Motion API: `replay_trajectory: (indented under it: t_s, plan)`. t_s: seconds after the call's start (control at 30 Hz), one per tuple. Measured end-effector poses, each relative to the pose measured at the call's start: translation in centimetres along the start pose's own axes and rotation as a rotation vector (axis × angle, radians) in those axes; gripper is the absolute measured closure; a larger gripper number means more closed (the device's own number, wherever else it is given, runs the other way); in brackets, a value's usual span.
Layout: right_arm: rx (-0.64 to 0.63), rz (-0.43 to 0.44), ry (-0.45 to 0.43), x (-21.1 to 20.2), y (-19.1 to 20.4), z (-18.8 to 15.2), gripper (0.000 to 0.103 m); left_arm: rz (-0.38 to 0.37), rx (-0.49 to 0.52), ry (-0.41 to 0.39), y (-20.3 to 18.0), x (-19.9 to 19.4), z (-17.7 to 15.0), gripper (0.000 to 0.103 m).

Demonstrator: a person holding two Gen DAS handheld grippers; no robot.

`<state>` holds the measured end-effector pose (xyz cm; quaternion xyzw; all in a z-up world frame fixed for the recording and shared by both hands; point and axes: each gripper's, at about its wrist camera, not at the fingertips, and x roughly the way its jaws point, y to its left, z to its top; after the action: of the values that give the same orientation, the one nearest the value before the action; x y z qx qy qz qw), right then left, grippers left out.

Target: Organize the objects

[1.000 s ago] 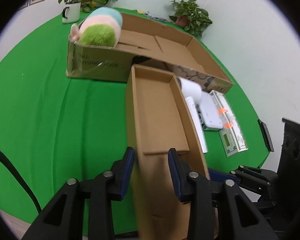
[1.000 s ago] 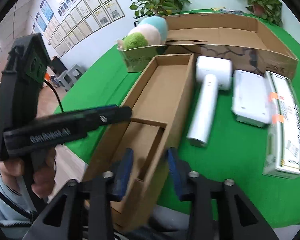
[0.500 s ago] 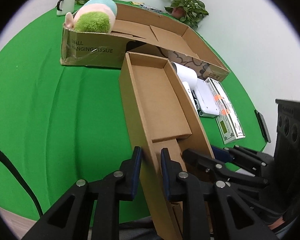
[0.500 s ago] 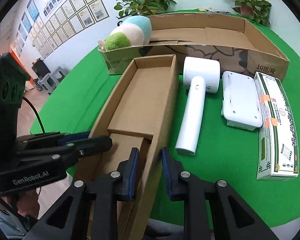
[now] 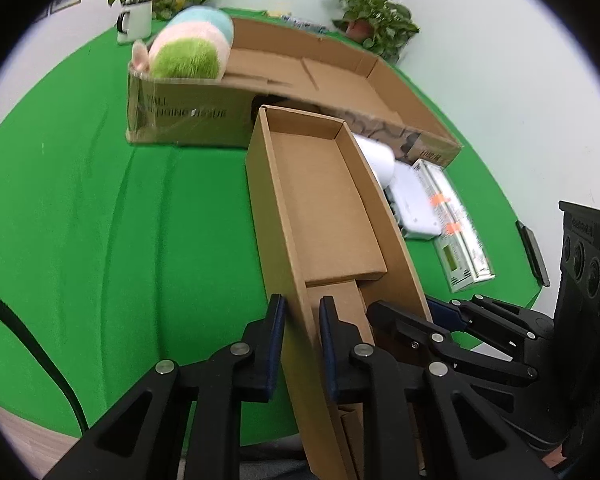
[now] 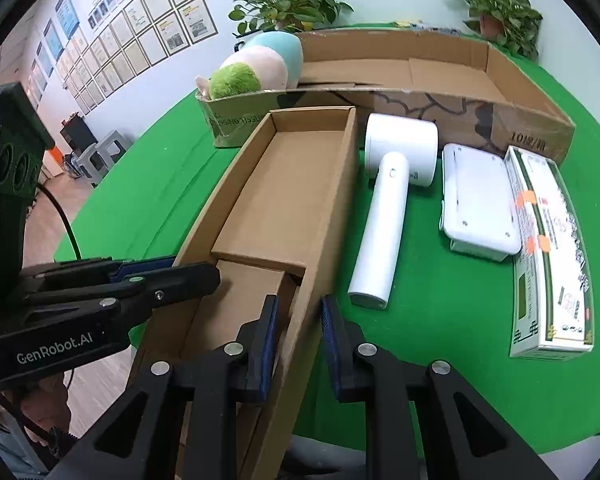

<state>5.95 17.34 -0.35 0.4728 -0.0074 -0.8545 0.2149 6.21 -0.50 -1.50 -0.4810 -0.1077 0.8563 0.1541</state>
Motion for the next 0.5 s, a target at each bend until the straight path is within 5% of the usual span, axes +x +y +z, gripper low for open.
replay_trajectory:
  t_s: [0.5]
  plan:
    - [0.016,-0.01,-0.216,-6.7,-0.4,3.9,0.084,0.006,0.139,-0.169,-4.3,-4.1,5.8,0.087]
